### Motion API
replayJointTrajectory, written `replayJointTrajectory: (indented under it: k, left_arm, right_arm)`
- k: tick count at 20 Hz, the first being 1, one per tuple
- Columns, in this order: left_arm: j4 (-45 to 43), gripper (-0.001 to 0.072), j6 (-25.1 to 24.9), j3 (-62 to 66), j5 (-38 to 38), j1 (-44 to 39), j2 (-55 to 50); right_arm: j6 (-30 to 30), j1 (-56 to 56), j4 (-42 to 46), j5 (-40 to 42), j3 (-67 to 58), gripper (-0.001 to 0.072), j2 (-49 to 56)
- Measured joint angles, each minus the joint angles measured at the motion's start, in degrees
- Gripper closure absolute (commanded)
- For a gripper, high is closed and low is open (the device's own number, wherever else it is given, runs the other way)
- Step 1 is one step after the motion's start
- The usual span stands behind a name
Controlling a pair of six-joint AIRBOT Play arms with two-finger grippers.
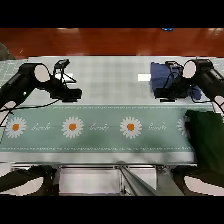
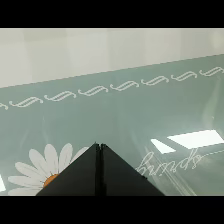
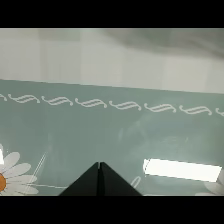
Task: Fold the shirts.
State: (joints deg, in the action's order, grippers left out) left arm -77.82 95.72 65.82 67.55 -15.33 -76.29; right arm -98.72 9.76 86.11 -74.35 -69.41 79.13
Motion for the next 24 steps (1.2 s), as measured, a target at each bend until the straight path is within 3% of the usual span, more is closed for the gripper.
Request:
replayJointTrajectory:
  k: [18,24]
  left_arm:
    - [0.0,0.0686,0.0,0.0,0.02,0.0,0.0]
    - [0.02,0.0685,0.02,0.0,-1.38,0.0,0.0]
  right_arm:
    - [0.0,0.0,0.0,0.02,0.0,0.0687,0.0]
    - [0.0,0.0,0.04,7.61,0.0,0.0678,0.04]
